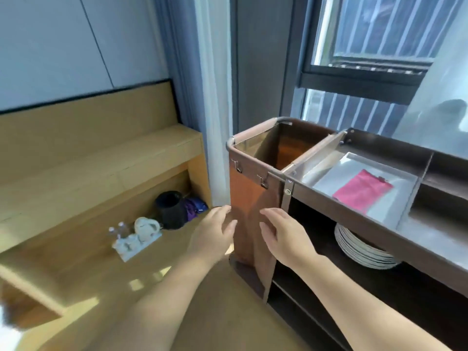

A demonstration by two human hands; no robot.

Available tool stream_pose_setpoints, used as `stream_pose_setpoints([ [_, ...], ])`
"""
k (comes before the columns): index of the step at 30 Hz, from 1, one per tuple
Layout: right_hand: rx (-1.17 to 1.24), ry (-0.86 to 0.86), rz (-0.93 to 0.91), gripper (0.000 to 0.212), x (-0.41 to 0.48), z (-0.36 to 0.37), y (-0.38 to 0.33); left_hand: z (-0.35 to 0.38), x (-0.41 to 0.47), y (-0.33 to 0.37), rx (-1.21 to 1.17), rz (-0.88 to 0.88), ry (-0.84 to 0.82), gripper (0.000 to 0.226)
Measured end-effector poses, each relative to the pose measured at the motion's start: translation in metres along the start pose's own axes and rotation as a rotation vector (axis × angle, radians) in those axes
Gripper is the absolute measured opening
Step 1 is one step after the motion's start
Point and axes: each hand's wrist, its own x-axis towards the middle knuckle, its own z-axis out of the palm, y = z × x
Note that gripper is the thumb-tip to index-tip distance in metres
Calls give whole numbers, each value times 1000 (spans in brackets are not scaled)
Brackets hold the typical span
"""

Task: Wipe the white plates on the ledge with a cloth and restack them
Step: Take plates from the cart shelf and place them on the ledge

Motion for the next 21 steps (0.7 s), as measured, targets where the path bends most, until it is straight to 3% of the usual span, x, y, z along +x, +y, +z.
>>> stream_pose_setpoints([
  [6, 38, -65, -172, 36, 40, 22, -92, -104, -36, -52, 4, -139, 192, 44],
  [21, 117, -254, -377, 44, 117, 198, -319, -303, -100, -265, 129, -427, 368, 47],
])
